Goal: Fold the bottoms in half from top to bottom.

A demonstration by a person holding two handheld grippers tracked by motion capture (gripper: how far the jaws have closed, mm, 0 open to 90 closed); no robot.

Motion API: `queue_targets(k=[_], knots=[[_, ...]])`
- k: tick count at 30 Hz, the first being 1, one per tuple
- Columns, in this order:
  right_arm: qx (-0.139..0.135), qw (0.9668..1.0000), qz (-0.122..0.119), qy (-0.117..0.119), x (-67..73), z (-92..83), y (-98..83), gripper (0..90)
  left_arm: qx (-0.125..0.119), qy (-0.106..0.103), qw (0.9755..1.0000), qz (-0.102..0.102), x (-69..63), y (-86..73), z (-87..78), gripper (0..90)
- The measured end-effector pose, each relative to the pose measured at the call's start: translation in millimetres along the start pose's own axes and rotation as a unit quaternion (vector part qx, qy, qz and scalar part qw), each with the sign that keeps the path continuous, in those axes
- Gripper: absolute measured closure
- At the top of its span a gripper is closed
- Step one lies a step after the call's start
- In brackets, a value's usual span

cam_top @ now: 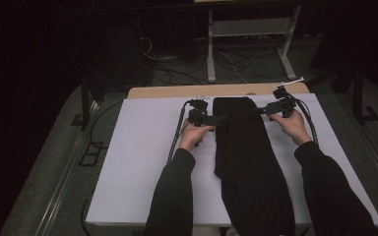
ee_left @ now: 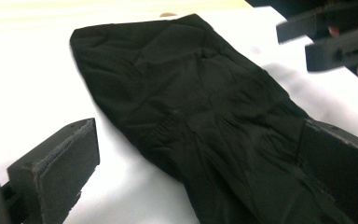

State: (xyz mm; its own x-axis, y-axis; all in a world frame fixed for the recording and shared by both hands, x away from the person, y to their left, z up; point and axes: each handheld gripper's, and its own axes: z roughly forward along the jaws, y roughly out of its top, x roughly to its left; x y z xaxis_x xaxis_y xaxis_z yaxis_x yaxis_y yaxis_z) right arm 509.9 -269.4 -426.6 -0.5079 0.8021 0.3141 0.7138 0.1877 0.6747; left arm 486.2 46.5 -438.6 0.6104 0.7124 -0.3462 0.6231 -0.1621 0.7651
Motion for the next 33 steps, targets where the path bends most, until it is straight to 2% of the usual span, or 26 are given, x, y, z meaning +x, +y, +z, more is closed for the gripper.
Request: queue_targets(k=[3,6,8,10,16,18,21,26,29,33], knots=[[0.004,1.0000,0.008,-0.004,-3.9,2.6,-1.1,8.7,0.001,0.010,0.9999,-0.013,2.9,-1.9,3.4,0.1],[0.005,0.9998,0.019,-0.001,-8.1,4.9,-2.2,12.3,0.003,0.010,0.9995,-0.029,7.0,-3.6,5.1,0.5],[0.008,0.9996,0.026,0.002,-9.8,6.6,-3.1,13.4,0.000,0.008,0.9993,-0.036,9.6,-4.5,5.2,6.5],[0.016,0.9994,0.031,0.001,-10.6,8.7,-4.0,14.1,-0.001,0.000,0.9994,-0.033,10.6,-5.1,5.3,6.7],[0.034,0.9986,0.033,0.024,-11.4,14.1,-6.9,23.0,0.009,-0.007,0.9994,-0.034,11.5,-7.7,7.4,10.1],[0.037,0.9984,0.034,0.024,-10.8,15.5,-7.4,23.2,0.013,-0.004,0.9994,-0.031,11.5,-8.6,7.8,14.1],[0.042,0.9983,0.034,0.020,-9.7,16.7,-7.7,24.9,0.017,-0.004,0.9996,-0.022,11.8,-9.7,8.4,15.1],[0.043,0.9980,0.042,0.020,-11.7,17.5,-9.1,27.9,0.011,-0.006,0.9994,-0.033,13.5,-11.1,8.3,21.3],[0.045,0.9976,0.046,0.024,-13.2,18.1,-10.6,28.4,0.009,-0.017,0.9989,-0.042,14.9,-12.1,9.5,23.5],[0.044,0.9977,0.046,0.025,-13.3,19.5,-12.0,29.3,0.005,-0.014,0.9987,-0.050,15.7,-12.1,10.3,27.8]])
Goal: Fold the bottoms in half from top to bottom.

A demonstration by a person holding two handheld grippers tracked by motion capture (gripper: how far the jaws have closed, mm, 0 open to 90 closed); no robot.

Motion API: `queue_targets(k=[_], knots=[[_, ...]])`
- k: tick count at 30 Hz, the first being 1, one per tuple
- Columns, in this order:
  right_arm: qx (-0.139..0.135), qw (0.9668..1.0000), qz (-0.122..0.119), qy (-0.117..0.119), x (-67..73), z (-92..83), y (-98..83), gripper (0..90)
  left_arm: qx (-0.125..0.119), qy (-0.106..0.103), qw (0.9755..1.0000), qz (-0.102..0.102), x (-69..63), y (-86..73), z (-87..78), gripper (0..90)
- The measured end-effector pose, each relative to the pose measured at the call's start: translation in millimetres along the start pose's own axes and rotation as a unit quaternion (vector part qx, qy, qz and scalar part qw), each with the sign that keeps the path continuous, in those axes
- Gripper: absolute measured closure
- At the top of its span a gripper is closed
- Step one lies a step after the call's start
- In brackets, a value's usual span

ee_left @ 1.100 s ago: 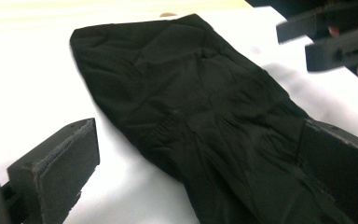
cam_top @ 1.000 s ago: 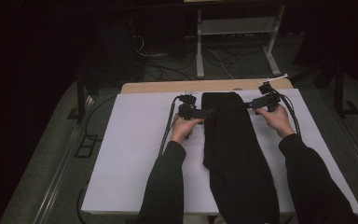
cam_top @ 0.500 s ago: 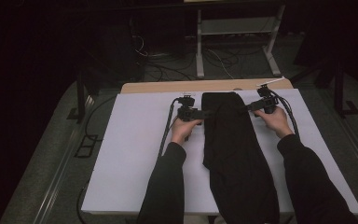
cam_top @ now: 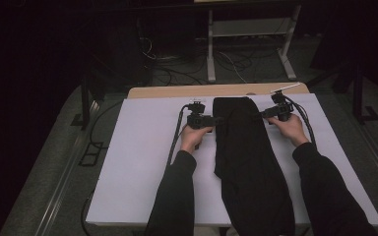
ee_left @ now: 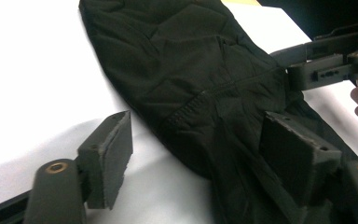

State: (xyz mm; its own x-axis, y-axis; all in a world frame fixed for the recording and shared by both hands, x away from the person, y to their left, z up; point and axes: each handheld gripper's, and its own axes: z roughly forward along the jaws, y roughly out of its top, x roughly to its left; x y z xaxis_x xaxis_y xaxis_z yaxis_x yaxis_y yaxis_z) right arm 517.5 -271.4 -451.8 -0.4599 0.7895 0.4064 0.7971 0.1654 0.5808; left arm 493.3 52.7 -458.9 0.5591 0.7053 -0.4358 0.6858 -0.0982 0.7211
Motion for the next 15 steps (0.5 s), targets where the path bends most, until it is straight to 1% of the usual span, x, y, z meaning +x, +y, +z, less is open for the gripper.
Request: queue_targets(k=[1,3,4,6,7,8,11,13,15], knots=[[-0.001,1.0000,0.001,0.002,0.1,0.3,0.0,29.8,-0.003,0.001,1.0000,-0.002,0.2,0.1,0.1,29.5],[-0.003,1.0000,0.005,0.008,0.3,0.9,-0.1,30.6,-0.007,0.012,0.9999,0.000,-0.9,0.7,0.5,33.4],[-0.004,0.9999,0.007,0.008,0.6,1.3,-0.2,30.8,-0.006,0.019,0.9998,0.003,-1.7,1.0,0.8,35.9],[-0.007,0.9999,0.010,0.007,1.2,2.0,-0.3,31.2,-0.006,0.023,0.9997,0.011,-2.8,1.0,1.4,38.2],[-0.009,0.9999,0.011,0.005,1.7,2.4,-0.4,31.8,-0.007,0.027,0.9996,0.011,-2.8,1.1,1.3,39.7],[-0.010,0.9999,0.012,0.006,2.4,3.0,-0.5,32.1,-0.007,0.028,0.9995,0.008,-2.4,1.1,1.1,40.8],[-0.009,0.9999,0.008,0.000,5.6,4.5,-0.5,33.6,-0.002,0.029,0.9996,-0.001,-1.2,0.7,1.8,43.3],[-0.007,1.0000,0.004,-0.005,8.0,5.3,-0.3,37.6,0.002,0.029,0.9996,0.002,-1.3,0.3,2.2,45.1],[-0.007,0.9999,-0.001,-0.012,10.3,6.0,-0.5,43.0,-0.001,0.023,0.9997,0.007,-1.3,0.1,2.3,47.6]])
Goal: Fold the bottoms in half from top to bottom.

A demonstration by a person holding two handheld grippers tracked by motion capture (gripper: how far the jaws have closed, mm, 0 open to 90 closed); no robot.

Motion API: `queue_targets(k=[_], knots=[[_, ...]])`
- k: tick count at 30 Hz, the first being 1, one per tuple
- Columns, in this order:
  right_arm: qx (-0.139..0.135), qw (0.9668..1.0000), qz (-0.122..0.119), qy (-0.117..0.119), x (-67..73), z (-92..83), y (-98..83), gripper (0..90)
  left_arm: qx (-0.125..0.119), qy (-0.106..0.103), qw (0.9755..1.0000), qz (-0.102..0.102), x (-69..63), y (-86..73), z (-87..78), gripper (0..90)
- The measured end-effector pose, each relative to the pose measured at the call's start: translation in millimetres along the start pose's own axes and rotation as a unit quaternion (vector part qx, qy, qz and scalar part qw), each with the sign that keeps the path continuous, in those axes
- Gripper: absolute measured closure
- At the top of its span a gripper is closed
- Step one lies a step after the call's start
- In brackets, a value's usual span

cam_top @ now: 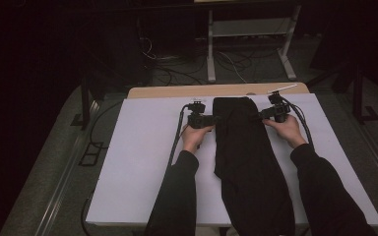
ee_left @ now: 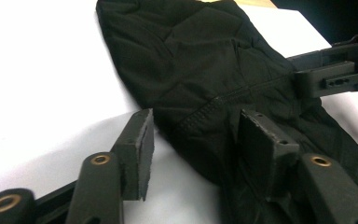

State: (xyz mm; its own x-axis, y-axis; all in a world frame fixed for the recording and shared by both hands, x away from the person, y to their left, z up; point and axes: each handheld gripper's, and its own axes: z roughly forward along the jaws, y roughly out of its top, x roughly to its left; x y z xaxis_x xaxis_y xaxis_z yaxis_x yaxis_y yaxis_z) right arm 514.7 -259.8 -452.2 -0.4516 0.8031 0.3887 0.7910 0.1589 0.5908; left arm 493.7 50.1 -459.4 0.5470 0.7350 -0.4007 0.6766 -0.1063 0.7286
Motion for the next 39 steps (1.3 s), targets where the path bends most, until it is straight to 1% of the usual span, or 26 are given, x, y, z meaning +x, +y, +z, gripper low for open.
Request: queue_targets(k=[1,5,7,11,13,16,18,21,23,26,31,34,39], knots=[[-0.001,1.0000,-0.002,-0.005,0.9,0.4,-0.4,45.7,0.000,-0.004,1.0000,0.000,-0.1,-0.2,0.3,49.1],[-0.006,0.9999,-0.002,-0.014,3.2,0.9,-2.4,55.0,0.005,0.001,1.0000,-0.004,0.7,-1.0,1.4,55.8],[-0.008,0.9998,-0.005,-0.018,3.5,0.8,-3.3,59.8,0.008,0.000,0.9999,-0.008,1.7,-1.3,1.8,59.6],[-0.008,0.9997,-0.004,-0.023,3.2,1.5,-4.4,68.0,0.003,-0.012,0.9997,-0.019,3.1,-1.6,2.6,64.4],[-0.007,0.9996,-0.002,-0.028,4.0,1.8,-4.3,72.2,0.001,-0.015,0.9997,-0.018,2.1,-1.8,3.5,68.5],[-0.007,0.9996,0.000,-0.028,5.7,2.2,-4.1,77.9,0.001,-0.008,0.9999,-0.007,-1.3,-2.4,5.6,72.2],[-0.011,0.9994,-0.003,-0.033,7.1,1.1,-3.9,81.9,0.002,-0.006,1.0000,-0.002,-3.0,-2.6,6.5,75.4],[-0.011,0.9992,-0.010,-0.037,9.1,-1.1,-3.7,83.5,0.000,-0.006,1.0000,0.000,-4.3,-2.8,6.8,82.3],[-0.010,0.9992,-0.015,-0.035,10.3,-2.2,-3.8,83.7,0.000,-0.008,1.0000,0.002,-5.1,-2.9,6.7,84.9],[-0.014,0.9991,-0.022,-0.033,12.4,-5.5,-4.3,83.9,0.001,-0.011,0.9999,0.005,-5.6,-3.4,7.3,85.8],[-0.025,0.9992,-0.021,-0.025,13.5,-9.7,-6.3,83.9,0.003,-0.015,0.9999,0.004,-5.4,-4.8,6.9,85.8],[-0.032,0.9992,-0.015,-0.018,13.5,-12.8,-8.6,83.9,-0.001,-0.017,0.9999,0.003,-4.8,-5.7,4.8,85.9],[-0.041,0.9990,-0.014,-0.009,15.6,-16.0,-13.2,83.9,-0.005,-0.021,0.9998,0.003,-5.2,-7.2,0.0,85.9]])
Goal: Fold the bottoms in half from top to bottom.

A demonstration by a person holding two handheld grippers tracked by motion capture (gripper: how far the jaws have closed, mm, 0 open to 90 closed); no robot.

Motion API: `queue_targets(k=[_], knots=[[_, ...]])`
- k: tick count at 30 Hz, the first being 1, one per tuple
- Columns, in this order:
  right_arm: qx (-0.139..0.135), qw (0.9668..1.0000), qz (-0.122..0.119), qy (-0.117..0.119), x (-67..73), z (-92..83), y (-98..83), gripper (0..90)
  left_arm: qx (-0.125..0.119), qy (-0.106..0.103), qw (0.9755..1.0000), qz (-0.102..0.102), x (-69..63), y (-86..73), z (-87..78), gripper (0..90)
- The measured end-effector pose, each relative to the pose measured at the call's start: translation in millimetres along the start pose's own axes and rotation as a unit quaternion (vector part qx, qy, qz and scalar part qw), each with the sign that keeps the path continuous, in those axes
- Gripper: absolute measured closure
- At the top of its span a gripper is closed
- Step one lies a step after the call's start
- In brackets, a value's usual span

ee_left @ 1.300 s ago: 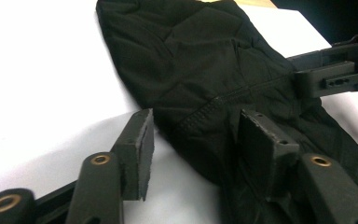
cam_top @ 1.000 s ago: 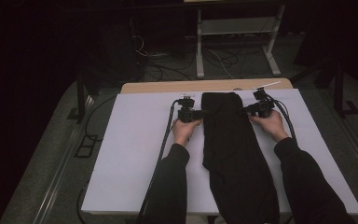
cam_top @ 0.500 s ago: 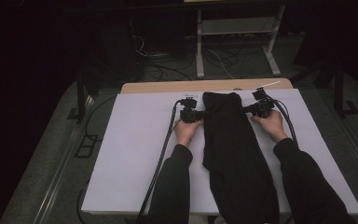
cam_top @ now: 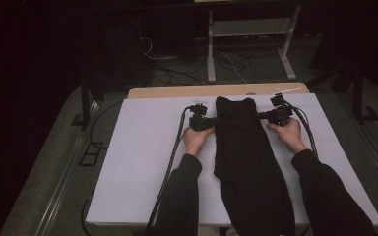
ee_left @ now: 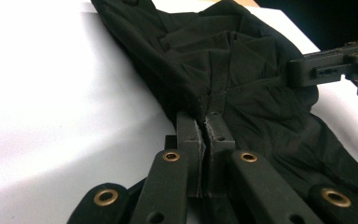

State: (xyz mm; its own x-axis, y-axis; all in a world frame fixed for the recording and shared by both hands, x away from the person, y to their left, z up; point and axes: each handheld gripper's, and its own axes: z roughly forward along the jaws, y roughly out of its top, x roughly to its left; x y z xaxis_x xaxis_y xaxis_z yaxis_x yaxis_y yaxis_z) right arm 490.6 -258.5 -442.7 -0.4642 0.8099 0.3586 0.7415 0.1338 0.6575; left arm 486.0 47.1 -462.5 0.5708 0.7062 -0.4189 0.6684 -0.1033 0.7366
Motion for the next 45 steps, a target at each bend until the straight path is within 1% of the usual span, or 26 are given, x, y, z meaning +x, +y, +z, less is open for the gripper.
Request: queue_targets(k=[2,5,8,9,13,15,16,21,22,25,27,28,31,34,36,38,41,45], knots=[[-0.005,1.0000,0.002,0.006,0.6,-1.0,-2.0,83.9,0.001,-0.002,1.0000,0.003,-1.1,-0.3,-2.2,86.0],[-0.011,0.9999,0.004,0.012,1.7,-2.4,-5.1,83.9,-0.004,-0.007,0.9999,0.007,-3.0,-0.8,-5.8,86.1],[-0.017,0.9997,0.001,0.018,4.0,-4.5,-8.8,83.9,-0.009,-0.011,0.9999,0.009,-5.0,-1.8,-9.4,86.1],[-0.019,0.9996,0.000,0.023,4.7,-5.1,-10.4,83.9,-0.010,-0.013,0.9998,0.010,-5.5,-2.4,-10.6,86.1],[-0.022,0.9992,0.002,0.034,6.9,-9.6,-14.8,84.1,-0.022,-0.025,0.9994,-0.007,-6.5,-7.5,-15.2,86.3],[-0.030,0.9987,0.008,0.040,7.9,-13.7,-17.1,84.1,-0.026,-0.029,0.9992,-0.008,-8.4,-9.9,-16.6,86.4],[-0.030,0.9986,0.009,0.042,9.0,-15.2,-18.3,84.1,-0.024,-0.029,0.9993,-0.004,-9.5,-10.8,-17.4,86.4],[-0.032,0.9988,0.001,0.036,14.1,-21.8,-24.8,84.1,-0.029,-0.037,0.9989,0.001,-14.2,-14.9,-23.5,86.4],[-0.032,0.9989,0.002,0.035,14.6,-23.0,-25.9,84.1,-0.026,-0.038,0.9989,0.003,-14.9,-15.8,-25.1,86.4],[-0.032,0.9989,-0.004,0.034,17.0,-29.4,-30.8,84.2,-0.028,-0.044,0.9986,-0.001,-17.1,-18.8,-28.2,86.5],[-0.036,0.9986,-0.001,0.040,18.1,-33.9,-34.0,84.3,-0.027,-0.048,0.9985,0.001,-20.8,-21.3,-30.1,86.5],[-0.036,0.9985,-0.003,0.041,19.6,-35.8,-35.2,84.3,-0.027,-0.049,0.9984,0.007,-22.9,-22.4,-31.3,86.5],[-0.040,0.9982,-0.010,0.044,26.3,-42.1,-37.6,84.3,-0.031,-0.053,0.9981,0.011,-28.6,-25.3,-36.6,86.5],[-0.048,0.9976,-0.014,0.048,32.8,-48.1,-39.6,84.3,-0.029,-0.053,0.9981,0.014,-33.3,-27.8,-41.7,86.5],[-0.051,0.9972,-0.015,0.051,36.8,-52.1,-41.8,84.3,-0.028,-0.055,0.9980,0.015,-36.6,-31.7,-44.4,86.5],[-0.053,0.9970,-0.019,0.053,40.5,-56.1,-43.9,84.3,-0.023,-0.053,0.9982,0.018,-39.4,-36.4,-46.1,86.5],[-0.053,0.9970,-0.024,0.051,45.3,-60.7,-48.3,84.3,-0.021,-0.053,0.9982,0.018,-41.8,-42.0,-49.2,86.5],[-0.051,0.9971,-0.030,0.048,49.6,-66.1,-54.4,84.3,-0.022,-0.056,0.9979,0.024,-45.5,-43.5,-54.8,86.6]])
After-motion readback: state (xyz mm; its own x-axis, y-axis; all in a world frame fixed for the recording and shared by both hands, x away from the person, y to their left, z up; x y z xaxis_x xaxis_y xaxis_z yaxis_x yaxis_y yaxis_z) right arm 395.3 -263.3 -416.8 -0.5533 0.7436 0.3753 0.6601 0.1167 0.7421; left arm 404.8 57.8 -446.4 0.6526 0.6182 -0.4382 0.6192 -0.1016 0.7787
